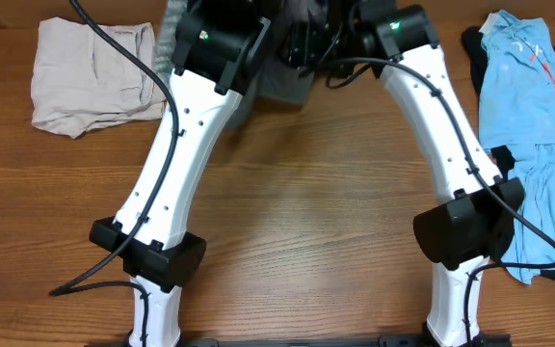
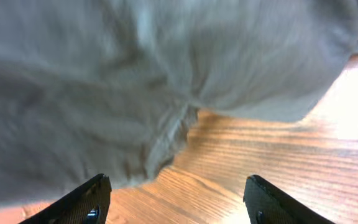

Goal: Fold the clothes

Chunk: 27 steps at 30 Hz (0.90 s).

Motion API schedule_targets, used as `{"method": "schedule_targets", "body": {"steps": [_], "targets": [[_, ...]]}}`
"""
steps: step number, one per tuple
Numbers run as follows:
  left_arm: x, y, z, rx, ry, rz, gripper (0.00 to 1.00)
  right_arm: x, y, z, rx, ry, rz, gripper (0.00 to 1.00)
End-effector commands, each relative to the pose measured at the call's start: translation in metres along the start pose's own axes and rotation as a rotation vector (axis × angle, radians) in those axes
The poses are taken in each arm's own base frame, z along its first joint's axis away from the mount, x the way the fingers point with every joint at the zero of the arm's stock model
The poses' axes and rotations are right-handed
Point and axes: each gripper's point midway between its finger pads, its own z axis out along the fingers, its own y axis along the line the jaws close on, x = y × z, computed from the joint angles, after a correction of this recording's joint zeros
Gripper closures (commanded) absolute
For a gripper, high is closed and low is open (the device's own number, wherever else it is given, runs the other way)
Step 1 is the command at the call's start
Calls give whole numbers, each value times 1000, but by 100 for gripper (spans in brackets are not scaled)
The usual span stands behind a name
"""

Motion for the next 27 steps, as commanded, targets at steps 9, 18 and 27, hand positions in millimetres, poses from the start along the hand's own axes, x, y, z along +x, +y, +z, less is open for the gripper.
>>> {"method": "schedule_targets", "body": {"steps": [9,18,27], "targets": [[-10,28,2,-50,7,-24,96,68,25,43,-121,-13,-62,26],[-5,27,2,-49,23,-21,96,108,45,65,-229,-197,-231,30],[-5,19,-1,-29,29,-42,96,92,45,110,-81,-399,-224,31]]}}
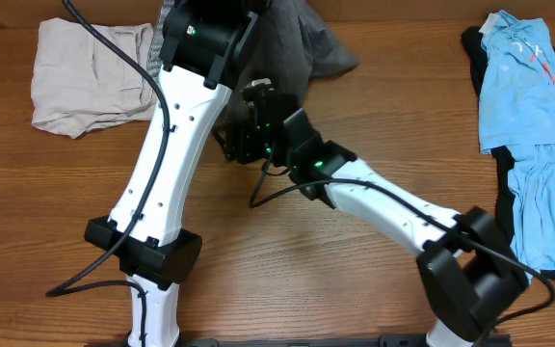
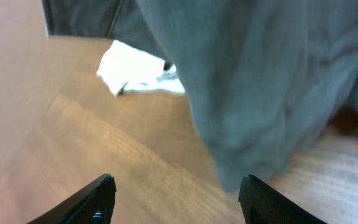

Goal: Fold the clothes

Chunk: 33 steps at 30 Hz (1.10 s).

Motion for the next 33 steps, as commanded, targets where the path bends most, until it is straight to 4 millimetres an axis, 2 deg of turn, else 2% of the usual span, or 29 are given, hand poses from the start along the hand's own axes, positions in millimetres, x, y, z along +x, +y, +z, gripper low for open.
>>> {"method": "schedule_targets", "body": {"steps": [1,3,4,6,14,15,16,17,18,20,22,23,24,25,26,27,31,32,33], "targets": [[-24,1,-11,10,-44,-56,96,-7,-26,16,101,-90,22,31],[-23,-2,-12,15,-43,-57,96,-9,-31,29,94,-132,22,30],[-24,-2,-13,16,-43,-57,96,-12,-43,36,136,-181,30,24],[-23,-2,-13,17,-40,-55,96,-16,-54,37,181,-223,51,20],[-19,-6,-14,36,-22,-42,96,-24,-63,49,188,-298,54,19],[-19,-5,-15,35,-15,-37,96,-29,-65,50,190,-304,56,25],[-19,-4,-16,35,-12,-35,96,-31,-65,50,191,-308,57,36],[-21,-2,-18,33,-7,-30,96,-30,-77,49,229,-276,69,83],[-23,-1,-20,33,-7,-30,96,-29,-83,47,245,-260,81,95],[-27,4,-24,31,2,-23,96,-30,-92,40,251,-219,141,96],[-29,10,-31,29,21,-9,96,-48,-91,20,198,-195,155,96],[-30,16,-39,27,51,12,96,-71,-95,-6,180,-200,174,96],[-30,18,-41,27,59,18,96,-81,-99,-20,184,-206,183,96],[-29,21,-47,30,84,35,96,-98,-106,-46,200,-216,182,96],[-29,23,-50,32,95,43,96,-107,-110,-59,207,-228,177,96],[-26,28,-58,31,128,66,96,-127,-119,-94,232,-252,168,96],[-19,41,-75,27,204,120,96,-175,-148,-199,350,-336,137,96],[-18,45,-80,27,223,134,96,-188,-152,-232,376,-361,122,96],[-17,48,-84,30,237,143,96,-197,-150,-253,375,-373,105,96]]}}
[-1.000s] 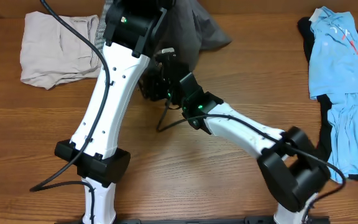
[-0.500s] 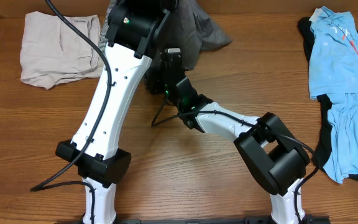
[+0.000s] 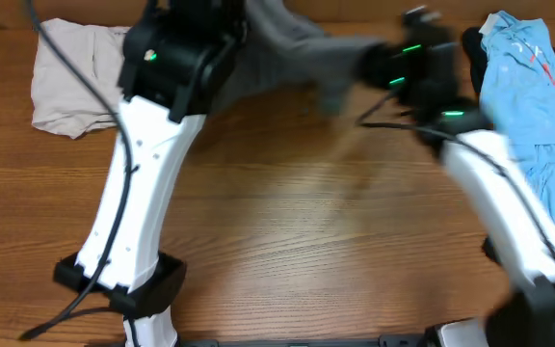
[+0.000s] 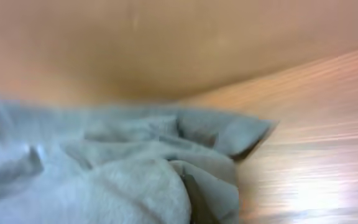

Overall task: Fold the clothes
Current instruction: 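Lift the grey shorts with both grippers and spread them apart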

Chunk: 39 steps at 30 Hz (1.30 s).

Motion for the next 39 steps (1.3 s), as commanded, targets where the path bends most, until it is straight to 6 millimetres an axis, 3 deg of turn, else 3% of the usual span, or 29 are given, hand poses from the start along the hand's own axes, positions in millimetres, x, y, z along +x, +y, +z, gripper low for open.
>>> {"method": "schedule_targets", "body": {"steps": [1,4,10,12,14,19,23,28,31,36,39], "targets": [[-22,21,-34,12,-30,-27,96,-66,7,-68,-59,-114,-102,96],[-22,25,-46,32,-19,-21,96,-93,4,-104,-53,-145,-134,96],[-51,41,-84,80,-97,-70,96,-132,11,-176,-3,-177,-220,96],[-72,41,-114,187,-161,-103,96,-154,15,-227,44,-233,-250,96],[-86,38,-134,272,-206,-120,96,-165,13,-258,84,-276,-254,96],[-107,42,-192,456,-282,-168,96,-172,0,-339,233,-357,-249,96],[-100,42,-212,527,-250,-193,96,-161,4,-370,291,-368,-296,96],[-70,41,-198,486,-123,-169,96,-145,-1,-367,310,-295,-321,96],[-42,37,-175,427,-8,-170,96,-133,-18,-345,308,-181,-294,96],[6,12,-125,365,173,-115,96,-116,-43,-282,228,42,-257,96],[40,4,-85,263,276,-73,96,-107,-58,-226,182,181,-244,96]]}}
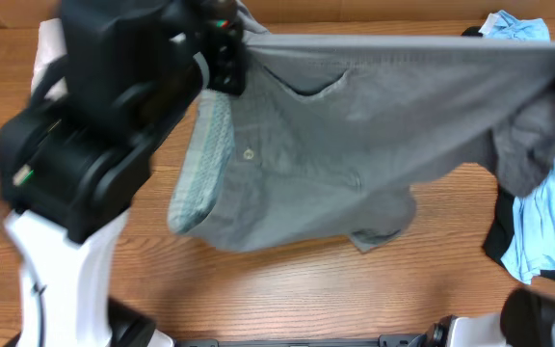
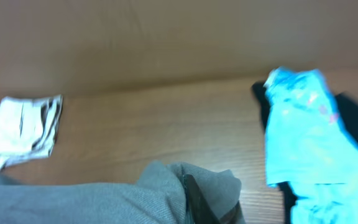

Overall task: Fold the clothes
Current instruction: 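Lift the grey shorts with both grippers and spread them apart, then lower the grey shorts flat onto the table center and release both grippers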

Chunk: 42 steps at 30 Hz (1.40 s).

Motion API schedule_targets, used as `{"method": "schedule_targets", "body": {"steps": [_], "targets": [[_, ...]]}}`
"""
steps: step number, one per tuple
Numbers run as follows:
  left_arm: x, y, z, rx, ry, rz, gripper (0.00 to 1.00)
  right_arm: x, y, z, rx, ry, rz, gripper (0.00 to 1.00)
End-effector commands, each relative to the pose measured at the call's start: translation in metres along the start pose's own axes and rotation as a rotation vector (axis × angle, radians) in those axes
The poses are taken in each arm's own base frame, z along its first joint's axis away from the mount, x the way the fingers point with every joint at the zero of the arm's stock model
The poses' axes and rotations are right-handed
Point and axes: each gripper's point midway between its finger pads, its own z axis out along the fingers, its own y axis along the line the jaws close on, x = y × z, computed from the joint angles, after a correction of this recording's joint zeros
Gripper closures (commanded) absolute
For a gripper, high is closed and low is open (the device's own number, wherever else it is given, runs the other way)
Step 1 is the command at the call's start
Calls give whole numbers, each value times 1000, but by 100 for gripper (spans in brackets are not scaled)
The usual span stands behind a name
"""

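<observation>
A grey button shirt (image 1: 355, 125) hangs spread wide above the table, its top edge pulled taut from left to right. My left gripper (image 1: 227, 46) grips the shirt's upper left corner, high and close to the overhead camera. In the right wrist view my right gripper (image 2: 201, 204) is shut on a bunched grey corner (image 2: 166, 193) of the same shirt. In the overhead view that gripper is out of sight at the right edge. The shirt's lower hem dangles over the table's middle.
A folded beige garment (image 2: 23, 127) lies at the back left, mostly hidden by my left arm in the overhead view. A pile of light blue clothes (image 1: 547, 217) (image 2: 309, 130) over a black garment (image 1: 497, 236) lies along the right side. The wooden table (image 1: 287, 289) shows below.
The shirt was bunched low at the back of the table between the grippers. Now it is lifted and stretched out wide, with the grippers far apart and both arms raised.
Both arms were at the back centre over the grey shirt, my right gripper open. Then my left arm held the shirt up while my right gripper stood open by its hanging edge. Then my right gripper was shut on a corner, and now the shirt hangs spread.
</observation>
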Motion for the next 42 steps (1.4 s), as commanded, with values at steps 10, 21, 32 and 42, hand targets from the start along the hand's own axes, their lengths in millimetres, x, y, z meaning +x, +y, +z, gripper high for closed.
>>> {"method": "schedule_targets", "body": {"steps": [10,21,32,42], "targets": [[80,117,168,-443,263,-72,96,42,-16,250,-117,365,3,96],[140,188,308,-510,247,-126,96,63,-8,407,-167,286,-18,93],[95,237,305,-609,48,-148,4,-9,-6,410,-140,15,45,0],[144,180,258,-329,409,-188,0,54,-3,421,-130,212,-162,5]]}}
